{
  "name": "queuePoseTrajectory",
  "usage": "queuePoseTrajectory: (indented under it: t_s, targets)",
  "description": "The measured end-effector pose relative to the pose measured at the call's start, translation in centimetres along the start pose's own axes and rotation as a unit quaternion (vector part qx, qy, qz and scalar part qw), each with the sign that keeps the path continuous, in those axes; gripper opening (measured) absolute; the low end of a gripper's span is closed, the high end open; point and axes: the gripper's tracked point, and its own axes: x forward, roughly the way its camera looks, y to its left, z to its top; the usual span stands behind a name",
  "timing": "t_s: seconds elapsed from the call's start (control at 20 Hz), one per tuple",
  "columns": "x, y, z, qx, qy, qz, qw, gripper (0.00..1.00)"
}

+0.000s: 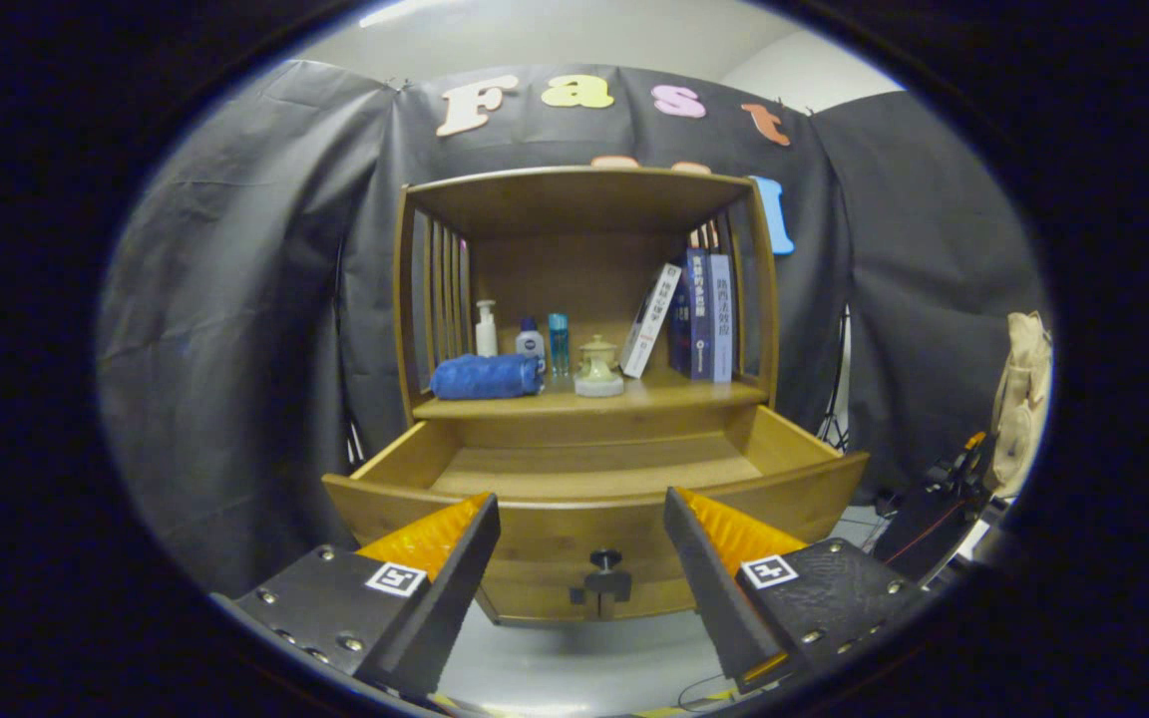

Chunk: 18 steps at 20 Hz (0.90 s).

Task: Pull open the drawer, take out the items inside it, and place them on the countertop above the cabinet.

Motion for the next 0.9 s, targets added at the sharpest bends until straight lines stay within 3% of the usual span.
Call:
queuePoseTrajectory:
  t_s: [0.4, 0.9]
  targets:
    - [2.5, -1.5, -6.6, -0.010, 0.049, -0.015, 0.999, 0.99]
    - [7.3, -2.8, -9.5, -0.006, 0.056, -0.026, 0.998, 0.99]
